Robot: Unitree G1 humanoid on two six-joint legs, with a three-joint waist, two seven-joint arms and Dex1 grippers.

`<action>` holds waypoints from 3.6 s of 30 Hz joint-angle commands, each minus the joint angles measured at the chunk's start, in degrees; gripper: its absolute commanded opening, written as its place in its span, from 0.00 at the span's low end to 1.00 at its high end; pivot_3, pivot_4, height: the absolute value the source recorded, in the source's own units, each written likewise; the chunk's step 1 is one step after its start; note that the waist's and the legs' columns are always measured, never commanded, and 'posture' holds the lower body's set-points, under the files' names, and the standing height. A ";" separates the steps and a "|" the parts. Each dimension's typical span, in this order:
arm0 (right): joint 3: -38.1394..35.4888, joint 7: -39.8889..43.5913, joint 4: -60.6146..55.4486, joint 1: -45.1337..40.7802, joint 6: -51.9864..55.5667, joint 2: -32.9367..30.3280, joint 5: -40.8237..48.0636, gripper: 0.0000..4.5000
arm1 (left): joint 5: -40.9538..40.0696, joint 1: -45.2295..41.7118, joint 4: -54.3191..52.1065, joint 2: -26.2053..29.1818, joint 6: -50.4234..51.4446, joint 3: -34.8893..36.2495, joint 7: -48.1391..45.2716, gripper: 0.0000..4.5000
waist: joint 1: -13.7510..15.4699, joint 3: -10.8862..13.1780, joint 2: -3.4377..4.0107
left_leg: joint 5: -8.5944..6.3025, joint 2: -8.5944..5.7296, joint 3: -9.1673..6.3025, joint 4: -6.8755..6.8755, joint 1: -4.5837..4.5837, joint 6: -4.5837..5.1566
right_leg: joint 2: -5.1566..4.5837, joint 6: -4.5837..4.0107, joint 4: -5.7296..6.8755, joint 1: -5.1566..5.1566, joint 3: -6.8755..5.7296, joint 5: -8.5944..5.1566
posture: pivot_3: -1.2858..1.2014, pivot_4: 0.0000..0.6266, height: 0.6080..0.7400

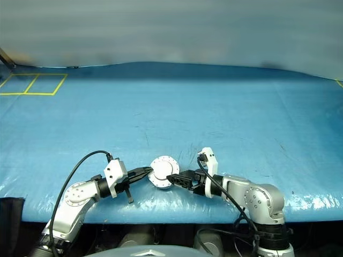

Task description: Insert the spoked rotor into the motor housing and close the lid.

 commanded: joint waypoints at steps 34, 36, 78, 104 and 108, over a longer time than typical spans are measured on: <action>-16.02 -11.90 7.97 -7.04 4.02 14.42 15.96 0.26 | -20.92 4.62 -16.16 -8.87 21.72 8.63 7.32 0.00 | -1.55 0.04 0.28 | -0.12 -0.01 0.04 -0.01 -0.26 0.24 | 0.19 0.04 -0.23 -0.07 0.00 0.35 | 0.52 0.24 1.00; -17.28 -12.75 8.33 -7.63 2.94 15.81 18.41 0.26 | -21.57 5.44 -15.37 -9.49 21.42 9.82 7.84 0.04 | -1.55 0.04 0.29 | -0.13 -0.05 0.05 -0.02 -0.26 0.25 | 0.20 -0.01 -0.25 -0.08 0.00 0.36 | 0.52 0.24 1.00; -6.01 -20.57 8.80 -8.15 -9.69 13.76 40.44 0.26 | -54.42 4.93 -10.23 -19.67 44.21 17.83 8.56 0.99 | -2.17 0.07 0.34 | -0.17 -0.05 0.26 0.01 -0.29 0.31 | 0.23 -0.04 -0.25 -0.05 0.28 0.37 | 0.52 0.24 1.00; -0.77 -19.74 8.50 -7.83 -13.35 10.02 42.49 0.26 | -62.20 1.96 -10.38 -26.47 44.52 20.84 14.15 0.99 | -2.02 0.08 0.31 | -0.20 -0.04 0.35 0.07 -0.29 0.35 | 0.25 -0.02 -0.27 -0.01 0.40 0.38 | 0.52 0.24 1.00; -0.40 -19.66 8.45 -7.82 -13.64 9.63 42.52 0.26 | -61.46 1.72 -10.22 -26.76 44.82 20.10 14.91 0.95 | -1.95 0.09 0.31 | -0.20 -0.05 0.36 0.07 -0.30 0.36 | 0.25 -0.01 -0.28 -0.01 0.40 0.39 | 0.52 0.24 1.00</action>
